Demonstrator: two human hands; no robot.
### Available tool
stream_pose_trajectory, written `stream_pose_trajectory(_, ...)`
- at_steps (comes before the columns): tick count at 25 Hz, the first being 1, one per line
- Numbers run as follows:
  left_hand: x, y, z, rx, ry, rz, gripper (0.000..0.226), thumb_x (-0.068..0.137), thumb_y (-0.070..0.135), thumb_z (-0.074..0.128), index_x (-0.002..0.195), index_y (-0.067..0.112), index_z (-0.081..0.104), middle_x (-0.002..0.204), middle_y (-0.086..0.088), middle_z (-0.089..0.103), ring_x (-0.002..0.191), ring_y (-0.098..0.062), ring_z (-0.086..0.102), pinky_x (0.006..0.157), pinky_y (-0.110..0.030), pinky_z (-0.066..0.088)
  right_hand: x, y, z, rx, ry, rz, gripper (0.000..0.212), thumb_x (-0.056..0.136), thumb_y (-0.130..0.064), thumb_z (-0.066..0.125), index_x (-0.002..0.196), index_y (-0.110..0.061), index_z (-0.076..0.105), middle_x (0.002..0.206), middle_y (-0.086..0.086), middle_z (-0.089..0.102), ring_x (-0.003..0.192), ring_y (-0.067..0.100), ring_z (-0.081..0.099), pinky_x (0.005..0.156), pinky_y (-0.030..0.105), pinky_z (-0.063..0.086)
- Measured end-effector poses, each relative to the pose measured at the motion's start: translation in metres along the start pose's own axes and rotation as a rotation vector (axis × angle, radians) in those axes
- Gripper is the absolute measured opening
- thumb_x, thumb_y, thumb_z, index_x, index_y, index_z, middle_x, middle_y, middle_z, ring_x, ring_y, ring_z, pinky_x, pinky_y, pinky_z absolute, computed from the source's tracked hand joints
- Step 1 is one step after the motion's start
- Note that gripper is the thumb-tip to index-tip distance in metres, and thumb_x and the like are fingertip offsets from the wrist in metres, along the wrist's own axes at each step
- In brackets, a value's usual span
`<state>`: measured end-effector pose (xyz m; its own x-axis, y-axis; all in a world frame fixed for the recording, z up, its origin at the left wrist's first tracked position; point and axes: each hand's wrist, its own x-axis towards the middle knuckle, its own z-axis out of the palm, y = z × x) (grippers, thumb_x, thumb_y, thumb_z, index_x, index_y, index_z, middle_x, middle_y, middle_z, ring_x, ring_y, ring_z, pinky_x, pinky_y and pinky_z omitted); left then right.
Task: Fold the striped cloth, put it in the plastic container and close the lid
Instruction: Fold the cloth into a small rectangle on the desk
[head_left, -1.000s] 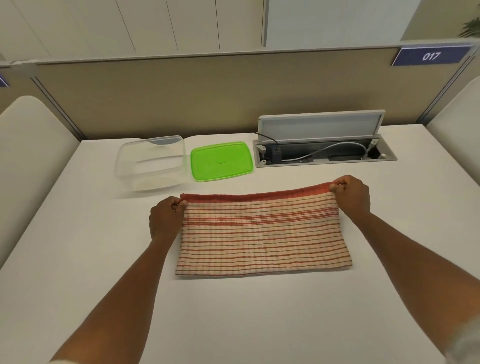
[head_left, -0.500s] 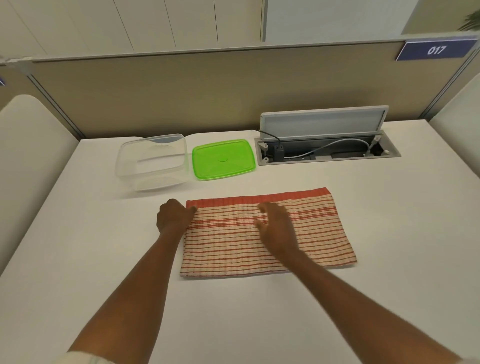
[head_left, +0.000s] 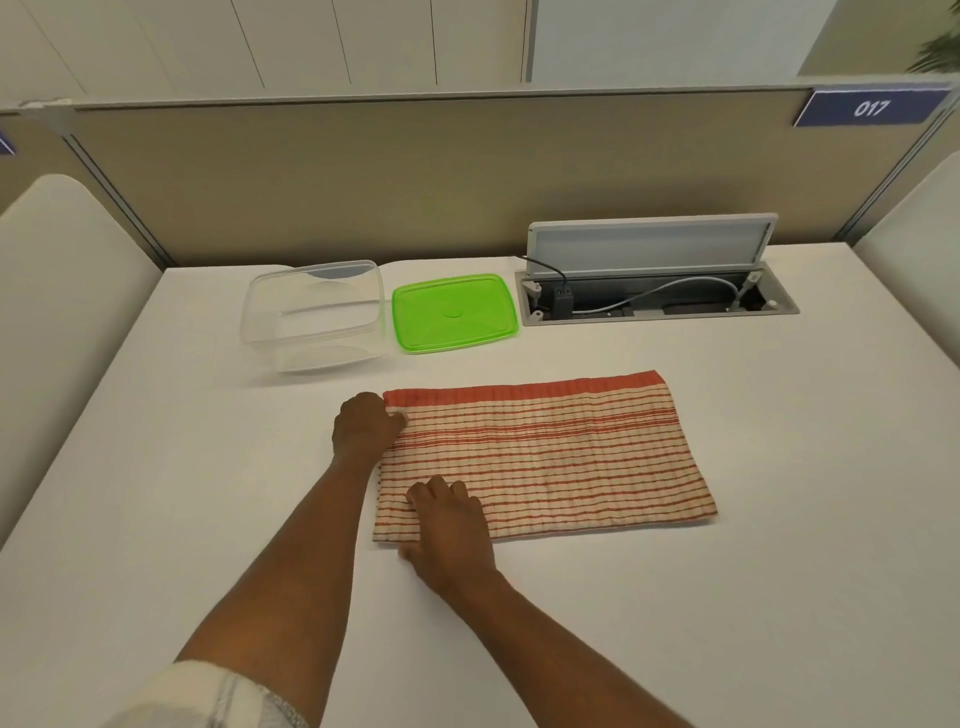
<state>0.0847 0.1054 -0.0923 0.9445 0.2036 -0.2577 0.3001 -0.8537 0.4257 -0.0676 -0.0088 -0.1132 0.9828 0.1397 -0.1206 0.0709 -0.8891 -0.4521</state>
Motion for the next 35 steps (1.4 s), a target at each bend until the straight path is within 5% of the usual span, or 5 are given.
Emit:
stream_pose_trajectory(7,-0.002,-0.005,-0.005,-0.216,0.020,-0.026,0.031,0.082,0.030,0.070,0.105,0.011,0.059,0.109,-0.012,0.067,0.103,-0.032,0.062,0.081,-0.035,0.045,0.005,-0.013,0.000,-0.021,0.098,-0.058,0.030,0.095,-0.020,0.058,0.125,-0.018,0.063,0.117,0.005,0.069,0.099,0.024,0.064,0.095,0.039,0.051)
stream_pose_trajectory(18,-0.011,0.038,-0.043,-0.628,-0.027,0.067,0.053,0.080,0.013,0.075,0.126,0.011,0.050,0.105,-0.021,0.066,0.084,-0.030,0.064,0.074,-0.045,0.057,-0.016,0.014,-0.062,0.643,0.314,0.159,0.006,0.094,-0.025,0.058,0.093,-0.020,0.063,0.083,-0.010,0.066,0.068,0.006,0.061,0.056,0.009,0.045)
stream_pose_trajectory(21,-0.017,0.071,-0.037,-0.688,-0.042,0.127,0.055,0.079,0.011,0.076,0.128,0.009,0.051,0.098,-0.021,0.065,0.071,-0.026,0.063,0.056,-0.035,0.054,-0.028,0.038,-0.081,0.777,0.350,0.230,0.007,0.094,-0.023,0.060,0.087,-0.022,0.057,0.079,-0.011,0.064,0.071,0.008,0.065,0.060,0.017,0.057)
stream_pose_trajectory(25,-0.043,0.147,-0.005,-0.709,-0.121,0.272,0.050,0.080,0.017,0.076,0.125,0.018,0.054,0.086,-0.012,0.064,0.077,-0.024,0.063,0.072,-0.040,0.055,-0.052,0.092,-0.113,0.864,0.357,0.345,0.006,0.092,-0.021,0.061,0.088,-0.017,0.060,0.081,0.000,0.068,0.075,0.017,0.070,0.065,0.032,0.063)
stream_pose_trajectory(35,-0.086,0.258,0.103,-0.579,-0.177,0.335,0.048,0.085,0.017,0.071,0.129,0.021,0.051,0.088,-0.001,0.069,0.072,-0.010,0.065,0.058,-0.019,0.050,-0.088,0.203,-0.138,0.834,0.341,0.558,0.025,0.090,-0.039,0.064,0.095,-0.015,0.064,0.091,0.000,0.073,0.078,0.021,0.073,0.072,0.040,0.063)
